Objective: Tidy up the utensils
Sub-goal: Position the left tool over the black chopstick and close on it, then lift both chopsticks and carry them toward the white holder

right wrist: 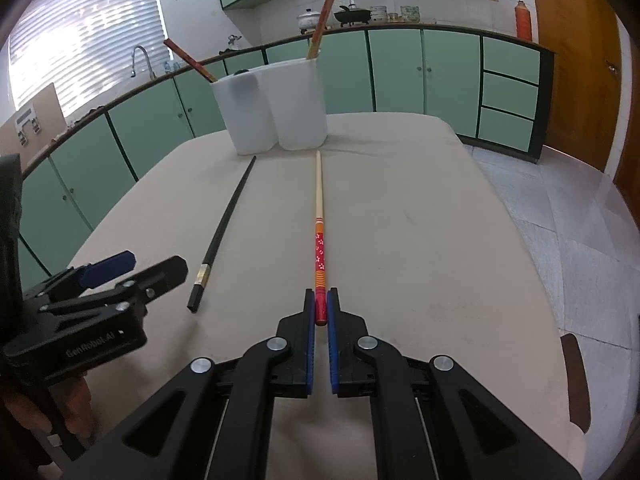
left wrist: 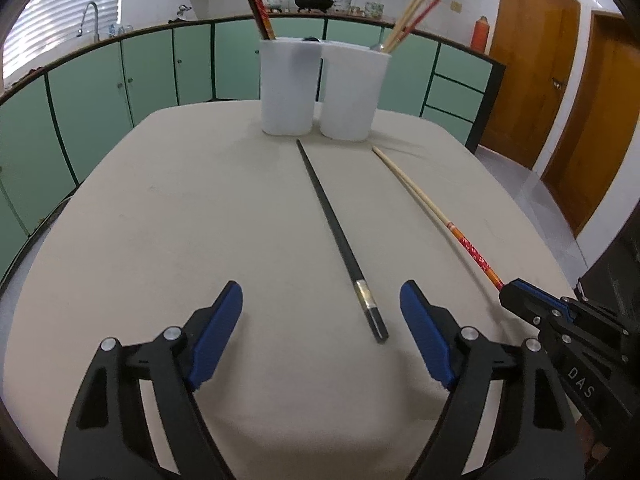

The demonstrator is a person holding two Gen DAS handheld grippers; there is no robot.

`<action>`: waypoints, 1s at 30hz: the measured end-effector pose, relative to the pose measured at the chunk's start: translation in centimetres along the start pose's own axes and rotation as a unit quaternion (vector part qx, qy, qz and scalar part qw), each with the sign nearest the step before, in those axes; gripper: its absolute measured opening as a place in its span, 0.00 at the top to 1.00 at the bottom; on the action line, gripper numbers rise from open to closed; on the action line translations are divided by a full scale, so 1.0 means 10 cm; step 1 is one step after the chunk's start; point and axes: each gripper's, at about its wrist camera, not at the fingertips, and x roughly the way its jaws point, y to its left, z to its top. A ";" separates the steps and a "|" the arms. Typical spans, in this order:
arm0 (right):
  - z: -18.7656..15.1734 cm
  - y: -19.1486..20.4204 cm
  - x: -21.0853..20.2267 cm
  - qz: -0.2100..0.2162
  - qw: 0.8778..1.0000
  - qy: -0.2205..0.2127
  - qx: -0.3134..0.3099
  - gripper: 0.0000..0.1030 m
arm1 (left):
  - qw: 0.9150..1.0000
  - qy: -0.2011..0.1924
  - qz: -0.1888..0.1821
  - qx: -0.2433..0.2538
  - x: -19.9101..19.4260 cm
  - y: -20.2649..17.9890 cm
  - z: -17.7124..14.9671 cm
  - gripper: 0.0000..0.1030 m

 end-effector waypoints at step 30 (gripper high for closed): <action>0.09 0.11 -0.10 0.005 1.000 -0.018 -0.012 0.94 | 1.000 0.016 0.008 -0.021 -0.03 0.05 0.04 0.94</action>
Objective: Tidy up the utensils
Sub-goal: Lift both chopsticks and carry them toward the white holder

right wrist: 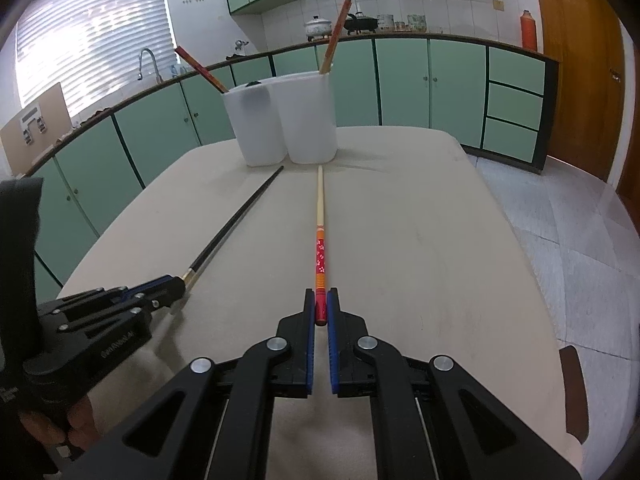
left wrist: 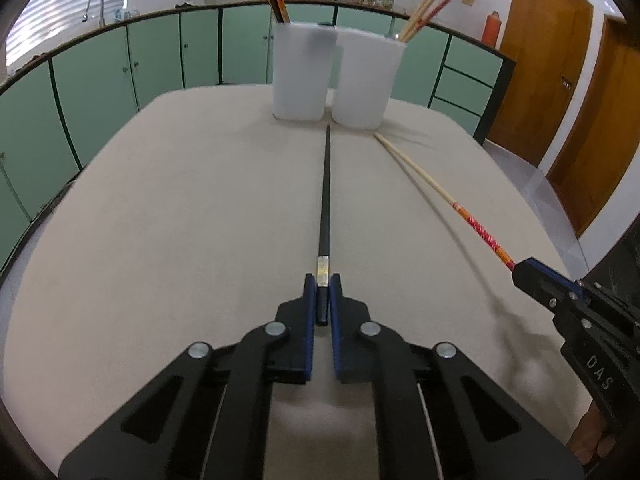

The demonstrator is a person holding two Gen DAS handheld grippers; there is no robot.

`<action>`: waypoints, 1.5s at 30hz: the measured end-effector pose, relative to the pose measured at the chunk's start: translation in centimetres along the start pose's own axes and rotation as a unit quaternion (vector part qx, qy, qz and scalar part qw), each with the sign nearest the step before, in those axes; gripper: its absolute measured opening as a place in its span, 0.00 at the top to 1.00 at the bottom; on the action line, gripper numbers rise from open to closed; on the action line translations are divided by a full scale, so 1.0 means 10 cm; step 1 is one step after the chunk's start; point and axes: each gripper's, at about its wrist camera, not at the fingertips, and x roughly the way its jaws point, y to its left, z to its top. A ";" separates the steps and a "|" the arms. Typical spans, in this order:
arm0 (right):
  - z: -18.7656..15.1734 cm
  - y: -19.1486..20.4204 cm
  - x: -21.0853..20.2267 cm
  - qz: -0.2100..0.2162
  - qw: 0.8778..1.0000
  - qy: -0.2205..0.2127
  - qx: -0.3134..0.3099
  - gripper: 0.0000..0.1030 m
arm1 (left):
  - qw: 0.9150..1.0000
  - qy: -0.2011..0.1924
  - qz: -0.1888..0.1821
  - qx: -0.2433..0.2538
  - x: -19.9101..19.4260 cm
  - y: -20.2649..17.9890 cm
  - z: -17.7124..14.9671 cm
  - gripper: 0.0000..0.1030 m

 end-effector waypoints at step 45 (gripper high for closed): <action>1.47 0.13 -0.77 0.053 0.990 -0.123 -0.039 0.94 | 0.982 -0.183 -0.047 0.020 -1.13 0.04 1.26 0.95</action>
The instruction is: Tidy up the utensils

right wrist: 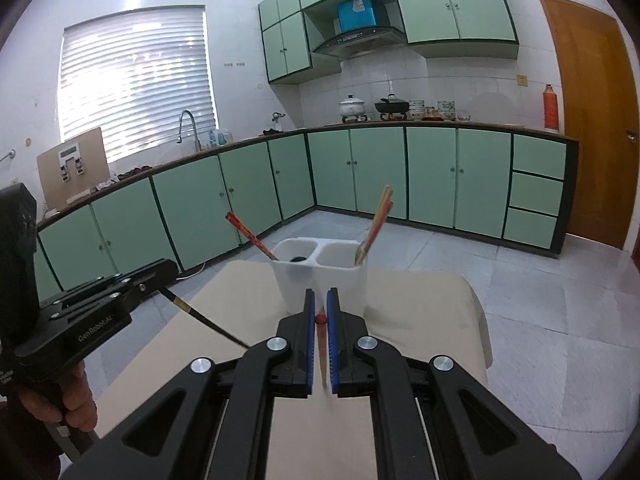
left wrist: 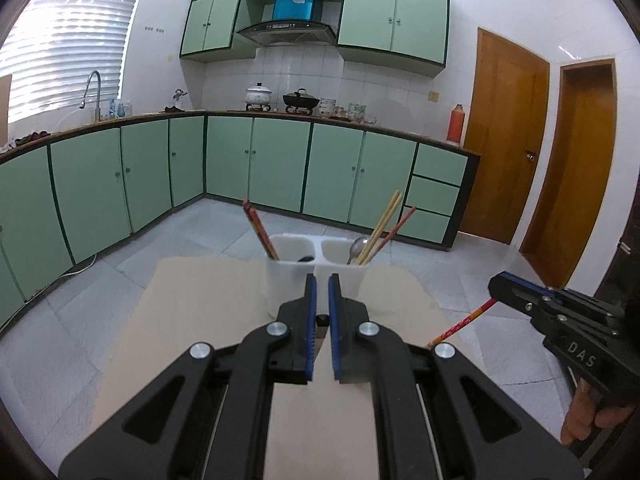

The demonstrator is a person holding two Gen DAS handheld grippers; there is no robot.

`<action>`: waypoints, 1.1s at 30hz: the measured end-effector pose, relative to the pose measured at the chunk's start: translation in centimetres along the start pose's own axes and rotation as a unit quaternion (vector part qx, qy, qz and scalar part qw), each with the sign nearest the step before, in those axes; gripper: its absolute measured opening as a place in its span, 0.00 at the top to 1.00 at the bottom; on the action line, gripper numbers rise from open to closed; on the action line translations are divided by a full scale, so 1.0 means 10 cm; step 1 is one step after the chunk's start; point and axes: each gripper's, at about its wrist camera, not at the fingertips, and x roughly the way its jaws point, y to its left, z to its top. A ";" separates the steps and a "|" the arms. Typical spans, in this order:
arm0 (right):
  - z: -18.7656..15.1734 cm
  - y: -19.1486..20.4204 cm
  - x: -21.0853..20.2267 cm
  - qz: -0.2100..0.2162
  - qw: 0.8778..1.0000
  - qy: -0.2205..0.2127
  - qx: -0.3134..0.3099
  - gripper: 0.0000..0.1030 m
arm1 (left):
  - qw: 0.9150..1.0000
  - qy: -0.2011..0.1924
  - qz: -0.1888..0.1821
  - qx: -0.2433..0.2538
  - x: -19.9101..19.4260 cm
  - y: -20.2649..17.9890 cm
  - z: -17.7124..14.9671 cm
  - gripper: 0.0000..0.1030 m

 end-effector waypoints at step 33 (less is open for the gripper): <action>0.18 -0.03 0.16 0.022 1.000 0.013 0.003 0.94 | 0.997 0.062 -0.016 -0.031 0.22 0.34 0.01 0.99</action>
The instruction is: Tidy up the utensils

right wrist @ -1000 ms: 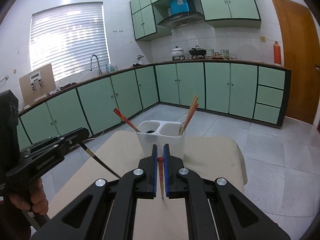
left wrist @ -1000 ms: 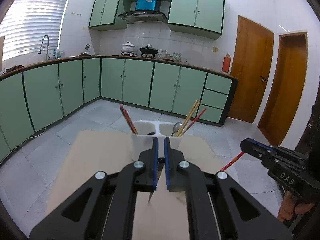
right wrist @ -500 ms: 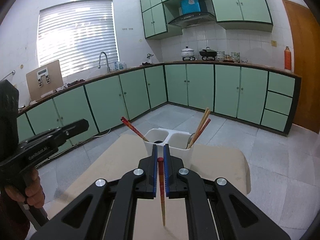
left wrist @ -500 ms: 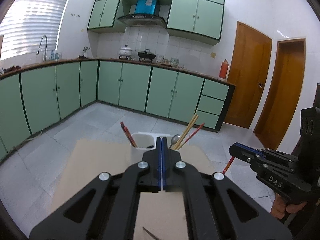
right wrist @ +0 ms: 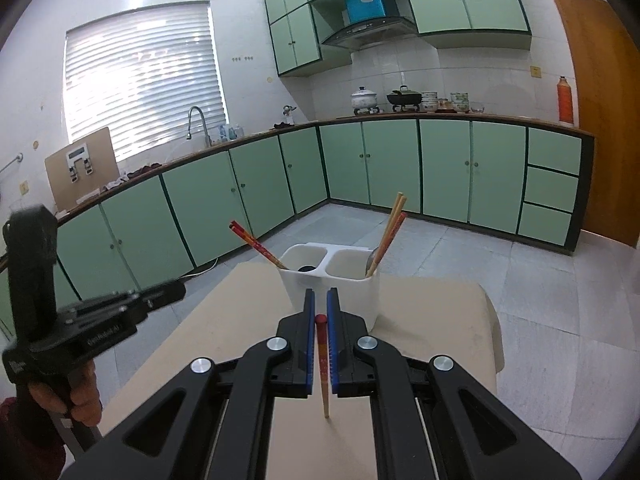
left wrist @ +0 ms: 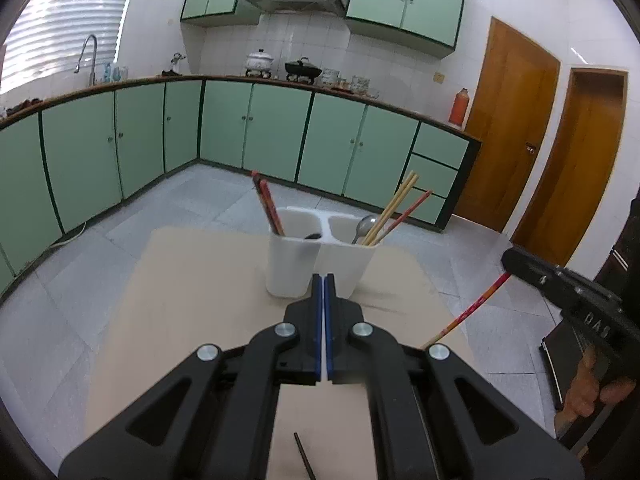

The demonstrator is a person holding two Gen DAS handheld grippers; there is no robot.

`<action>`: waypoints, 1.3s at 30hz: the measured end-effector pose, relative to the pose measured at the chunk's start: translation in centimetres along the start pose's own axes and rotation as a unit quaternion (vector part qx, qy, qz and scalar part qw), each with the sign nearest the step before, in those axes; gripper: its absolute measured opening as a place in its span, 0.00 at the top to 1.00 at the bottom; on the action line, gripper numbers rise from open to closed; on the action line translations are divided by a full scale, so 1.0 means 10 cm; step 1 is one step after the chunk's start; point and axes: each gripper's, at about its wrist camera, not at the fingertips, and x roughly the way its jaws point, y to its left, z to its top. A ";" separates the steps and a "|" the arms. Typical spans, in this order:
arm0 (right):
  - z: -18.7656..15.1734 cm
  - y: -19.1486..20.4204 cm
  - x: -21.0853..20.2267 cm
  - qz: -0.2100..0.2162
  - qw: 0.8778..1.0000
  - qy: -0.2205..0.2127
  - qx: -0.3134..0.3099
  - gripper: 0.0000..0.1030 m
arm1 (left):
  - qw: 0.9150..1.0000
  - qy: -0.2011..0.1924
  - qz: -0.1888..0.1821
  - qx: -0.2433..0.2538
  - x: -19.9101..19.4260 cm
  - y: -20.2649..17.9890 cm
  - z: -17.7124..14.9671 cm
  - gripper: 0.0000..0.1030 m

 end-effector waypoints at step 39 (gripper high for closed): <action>1.13 0.03 0.26 0.020 0.997 -0.057 -0.056 0.95 | 0.999 -0.029 0.034 0.030 0.32 -0.06 0.68 0.95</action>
